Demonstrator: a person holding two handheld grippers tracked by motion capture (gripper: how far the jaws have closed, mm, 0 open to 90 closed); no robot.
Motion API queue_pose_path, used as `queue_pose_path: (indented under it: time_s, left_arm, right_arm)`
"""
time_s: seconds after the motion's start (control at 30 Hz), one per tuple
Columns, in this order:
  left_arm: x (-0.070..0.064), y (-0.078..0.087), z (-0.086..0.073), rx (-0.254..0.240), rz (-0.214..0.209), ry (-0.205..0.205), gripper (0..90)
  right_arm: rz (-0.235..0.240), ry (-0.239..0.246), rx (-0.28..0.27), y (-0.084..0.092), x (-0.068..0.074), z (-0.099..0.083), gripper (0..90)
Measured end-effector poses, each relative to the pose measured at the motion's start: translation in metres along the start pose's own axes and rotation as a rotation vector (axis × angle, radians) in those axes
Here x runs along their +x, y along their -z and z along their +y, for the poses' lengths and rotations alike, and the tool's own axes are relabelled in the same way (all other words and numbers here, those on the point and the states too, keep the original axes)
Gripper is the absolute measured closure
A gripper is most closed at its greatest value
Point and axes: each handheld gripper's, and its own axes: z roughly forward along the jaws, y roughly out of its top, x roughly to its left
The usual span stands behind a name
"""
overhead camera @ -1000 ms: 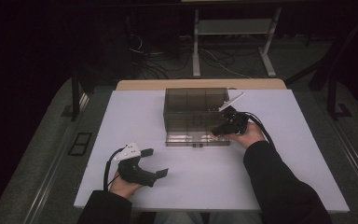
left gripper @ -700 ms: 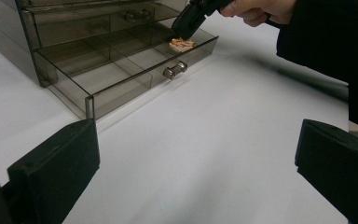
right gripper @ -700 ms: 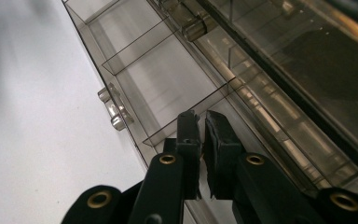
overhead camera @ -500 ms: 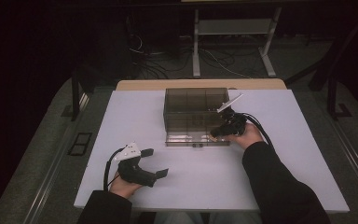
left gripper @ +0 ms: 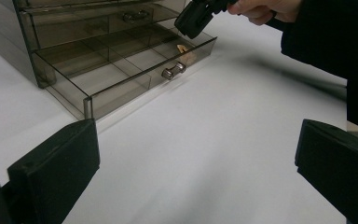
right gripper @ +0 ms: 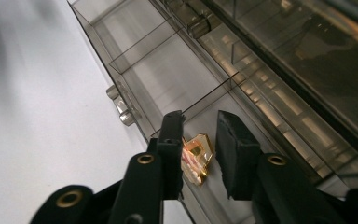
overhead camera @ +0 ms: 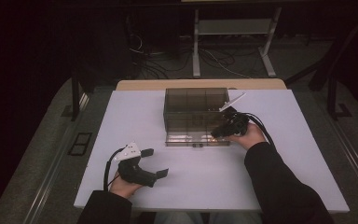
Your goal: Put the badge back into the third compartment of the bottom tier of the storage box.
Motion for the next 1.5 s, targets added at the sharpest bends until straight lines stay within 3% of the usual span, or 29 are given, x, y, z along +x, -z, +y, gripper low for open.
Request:
queue_pose_path:
  time_s: [0.33, 0.53, 0.67, 0.8, 0.9, 0.97, 1.5]
  left_arm:
    - [-0.001, 0.000, 0.000, 0.001, 0.001, 0.001, 0.0]
    - [-0.001, 0.000, 0.000, 0.001, 0.001, 0.000, 0.0]
    - [-0.001, 0.000, 0.000, 0.002, 0.002, -0.004, 0.0]
    - [-0.001, 0.000, 0.000, 0.002, 0.004, -0.004, 0.0]
    - [-0.001, 0.000, 0.000, 0.001, 0.005, -0.002, 0.0]
    - [-0.001, 0.000, 0.000, 0.001, 0.005, -0.003, 0.0]
    - [-0.001, 0.000, 0.000, 0.002, 0.006, -0.004, 0.0]
  right_arm:
    - [0.019, -0.025, -0.021, 0.012, 0.003, -0.010, 50.2]
    - [0.029, -0.017, -0.037, 0.017, 0.009, -0.014, 35.3]
    - [0.009, -0.019, -0.035, 0.022, 0.013, -0.017, 18.9]
    - [0.004, -0.035, -0.061, 0.028, 0.017, -0.022, 10.7]
    - [-0.012, -0.045, -0.073, 0.033, 0.018, -0.027, 10.4]
    - [-0.019, -0.063, -0.080, 0.036, 0.019, -0.030, 0.2]
    - [-0.041, -0.083, -0.141, 0.064, 0.031, -0.060, 0.1]
